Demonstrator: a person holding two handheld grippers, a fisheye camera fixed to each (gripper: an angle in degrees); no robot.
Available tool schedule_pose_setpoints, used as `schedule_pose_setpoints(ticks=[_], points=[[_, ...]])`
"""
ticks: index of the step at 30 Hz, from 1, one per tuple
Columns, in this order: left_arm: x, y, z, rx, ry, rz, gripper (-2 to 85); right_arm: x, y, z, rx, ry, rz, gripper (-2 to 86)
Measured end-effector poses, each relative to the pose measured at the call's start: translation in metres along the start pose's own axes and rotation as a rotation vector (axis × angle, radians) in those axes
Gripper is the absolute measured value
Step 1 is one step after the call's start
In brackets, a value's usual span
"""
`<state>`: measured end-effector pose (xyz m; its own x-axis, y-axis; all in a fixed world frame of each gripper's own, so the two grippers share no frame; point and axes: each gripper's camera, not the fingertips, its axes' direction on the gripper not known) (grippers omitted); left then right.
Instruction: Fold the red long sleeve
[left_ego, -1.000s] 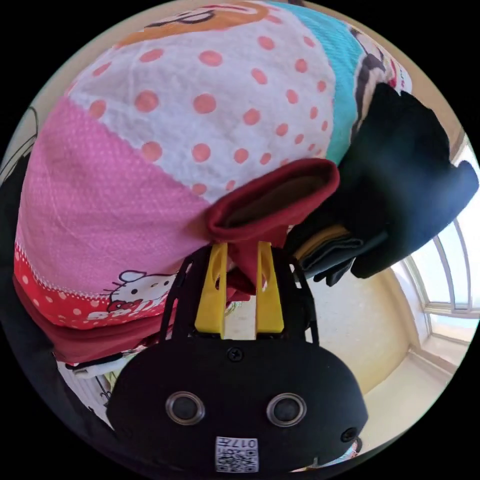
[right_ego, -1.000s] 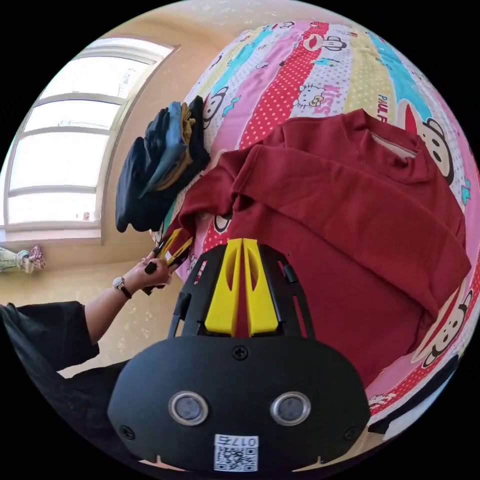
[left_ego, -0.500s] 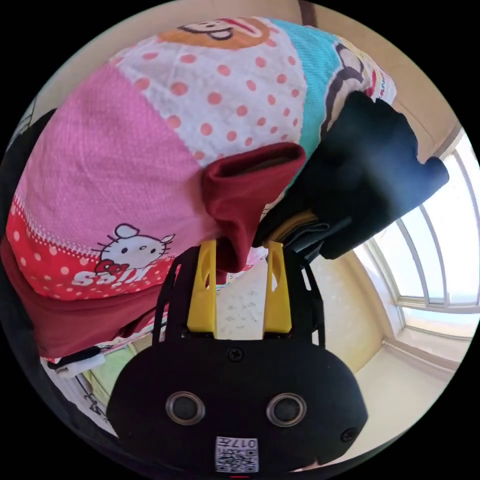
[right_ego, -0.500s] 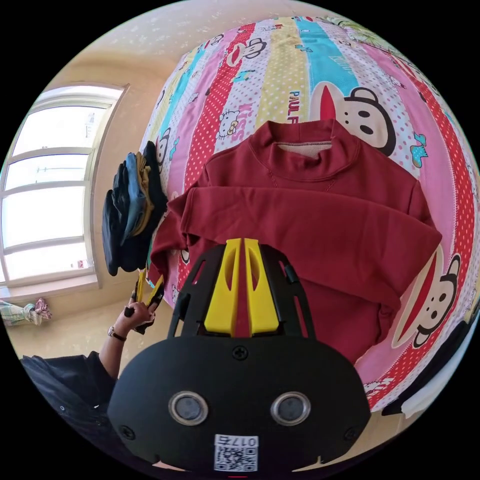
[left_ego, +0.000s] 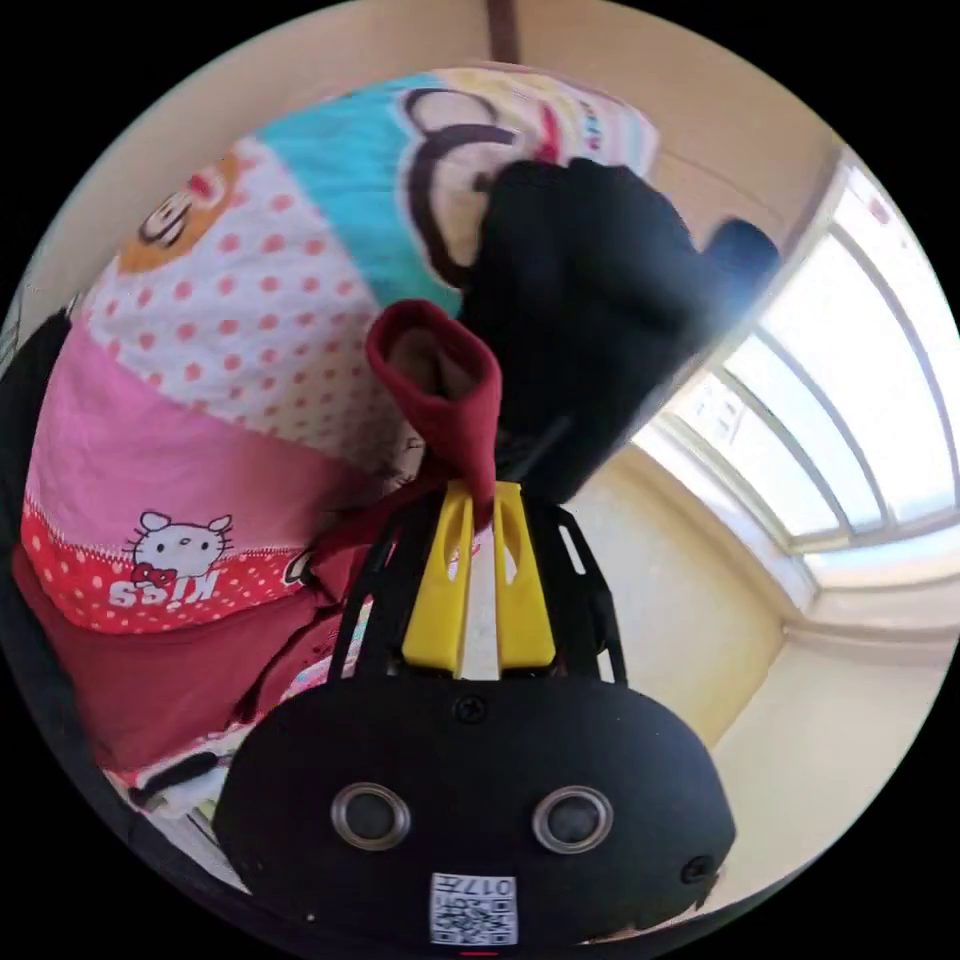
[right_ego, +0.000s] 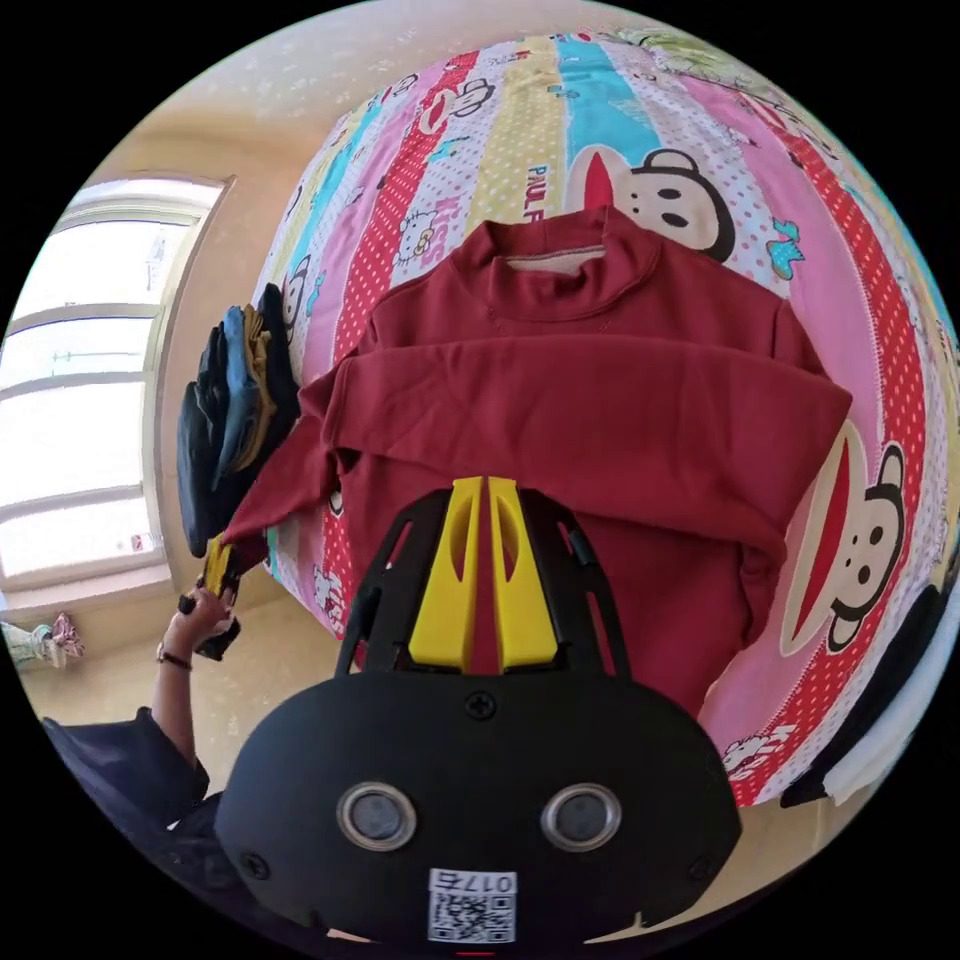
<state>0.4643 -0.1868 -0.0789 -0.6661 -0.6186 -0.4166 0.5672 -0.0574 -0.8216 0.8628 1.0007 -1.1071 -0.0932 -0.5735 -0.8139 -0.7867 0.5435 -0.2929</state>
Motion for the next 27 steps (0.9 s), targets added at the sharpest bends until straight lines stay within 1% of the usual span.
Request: schedule_pose_setpoints(ticks=[1, 3, 4, 5, 6, 7, 9, 10, 11, 12, 13, 14, 15, 16, 17, 18, 19, 20, 21, 22, 23, 24, 25, 27], points=[[0.012, 0.006, -0.003, -0.017, -0.017, 0.068, 3.4, 0.003, -0.008, -0.005, 0.058, 0.045, 0.025, 1.5], [0.055, 0.04, -0.001, -0.122, -0.122, 0.354, 3.6, 0.01, -0.021, -0.003, 0.125, 0.077, 0.075, 1.4], [0.064, 0.052, 0.003, -0.15, -0.153, 0.438, 3.6, 0.015, -0.031, 0.008, 0.125, 0.071, 0.088, 1.2], [0.079, 0.08, 0.014, -0.207, -0.207, 0.614, 3.7, 0.017, -0.036, 0.018, 0.1, 0.072, 0.083, 1.1], [0.088, 0.115, 0.029, -0.27, -0.261, 0.792, 3.8, 0.021, -0.048, 0.048, -0.016, 0.089, 0.068, 1.0], [0.089, 0.134, 0.039, -0.304, -0.288, 0.88, 3.8, 0.023, -0.054, 0.064, -0.064, 0.102, 0.068, 0.9], [0.077, 0.216, 0.082, -0.457, -0.375, 1.202, 4.0, 0.019, -0.061, 0.046, -0.069, 0.104, 0.072, 0.7], [0.069, 0.238, 0.094, -0.503, -0.382, 1.279, 4.0, 0.015, -0.061, 0.032, -0.081, 0.094, 0.061, 0.7], [0.047, 0.28, 0.118, -0.607, -0.39, 1.41, 4.0, 0.012, -0.057, 0.023, -0.061, 0.089, 0.047, 0.7], [0.019, 0.319, 0.142, -0.713, -0.397, 1.494, 4.0, 0.009, -0.043, 0.002, 0.002, 0.071, 0.008, 0.7], [0.003, 0.338, 0.153, -0.766, -0.395, 1.524, 3.9, 0.009, -0.025, -0.016, 0.044, 0.047, -0.028, 0.7], [-0.03, 0.375, 0.172, -0.864, -0.378, 1.577, 3.9, 0.011, -0.015, -0.023, 0.051, 0.038, -0.036, 0.7], [-0.069, 0.41, 0.19, -0.954, -0.361, 1.627, 3.9, 0.021, 0.005, -0.032, 0.041, 0.029, -0.023, 0.7], [-0.09, 0.427, 0.198, -0.993, -0.359, 1.646, 4.0, 0.034, 0.026, -0.037, 0.008, 0.032, 0.012, 0.8], [-0.135, 0.457, 0.214, -1.066, -0.369, 1.674, 4.1, 0.042, 0.037, -0.039, -0.01, 0.037, 0.033, 0.8], [-0.185, 0.482, 0.229, -1.132, -0.414, 1.694, 4.8, 0.058, 0.059, -0.041, -0.044, 0.049, 0.07, 0.8], [-0.212, 0.493, 0.237, -1.163, -0.456, 1.702, 5.1, 0.075, 0.08, -0.042, -0.071, 0.058, 0.104, 0.9], [-0.269, 0.511, 0.251, -1.232, -0.571, 1.718, 6.3, 0.084, 0.091, -0.044, -0.086, 0.061, 0.128, 0.9], [-0.325, 0.521, 0.261, -1.304, -0.718, 1.698, 7.1, 0.102, 0.11, -0.048, -0.11, 0.064, 0.182, 1.1], [-0.348, 0.522, 0.263, -1.342, -0.775, 1.673, 7.3, 0.118, 0.127, -0.056, -0.12, 0.061, 0.229, 1.3], [-0.384, 0.522, 0.26, -1.425, -0.835, 1.602, 7.8, 0.125, 0.135, -0.062, -0.119, 0.059, 0.25, 1.4], [-0.401, 0.516, 0.25, -1.451, -0.87, 1.542, 8.3, 0.139, 0.149, -0.074, -0.108, 0.056, 0.292, 1.6], [-0.403, 0.512, 0.242, -1.438, -0.879, 1.528, 8.4, 0.151, 0.161, -0.088, -0.092, 0.05, 0.324, 2.0], [-0.391, 0.487, 0.2, -1.336, -0.907, 1.527, 9.0, 0.166, 0.175, -0.109, -0.067, 0.036, 0.35, 2.9]])
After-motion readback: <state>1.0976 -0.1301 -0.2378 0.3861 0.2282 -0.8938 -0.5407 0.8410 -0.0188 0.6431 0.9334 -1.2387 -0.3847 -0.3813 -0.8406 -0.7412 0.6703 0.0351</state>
